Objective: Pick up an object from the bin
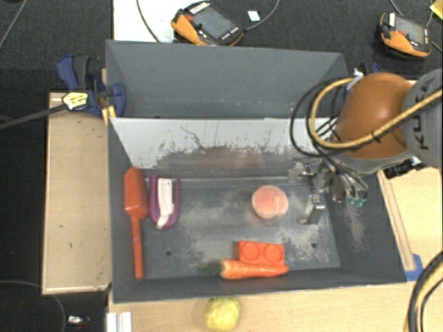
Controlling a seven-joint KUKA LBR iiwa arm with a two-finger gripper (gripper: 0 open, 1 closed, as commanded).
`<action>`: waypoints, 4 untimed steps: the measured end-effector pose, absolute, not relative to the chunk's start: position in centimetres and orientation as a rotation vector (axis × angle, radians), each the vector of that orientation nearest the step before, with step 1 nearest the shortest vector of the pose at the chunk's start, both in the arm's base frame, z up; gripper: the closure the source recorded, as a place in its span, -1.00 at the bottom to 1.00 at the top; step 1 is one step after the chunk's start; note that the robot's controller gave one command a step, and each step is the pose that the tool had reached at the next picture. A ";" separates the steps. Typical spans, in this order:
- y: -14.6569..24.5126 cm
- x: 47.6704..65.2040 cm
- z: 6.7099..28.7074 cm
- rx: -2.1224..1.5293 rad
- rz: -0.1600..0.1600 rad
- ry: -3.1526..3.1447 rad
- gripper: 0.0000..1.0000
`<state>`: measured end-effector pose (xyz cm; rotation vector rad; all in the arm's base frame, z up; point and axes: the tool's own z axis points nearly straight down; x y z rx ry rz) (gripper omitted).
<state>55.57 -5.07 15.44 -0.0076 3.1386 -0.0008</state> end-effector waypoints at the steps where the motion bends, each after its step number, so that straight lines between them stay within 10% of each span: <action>1: -5.1 55.6 15.4 -0.008 -0.001 3.139 -1.00; 2: -2.0 58.7 12.1 -0.032 -0.002 3.130 1.00; 4: -1.4 58.9 10.5 -0.024 -0.009 3.114 1.00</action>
Offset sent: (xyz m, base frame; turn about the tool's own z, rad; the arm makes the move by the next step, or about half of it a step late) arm 0.0285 0.0313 -0.0378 -0.0148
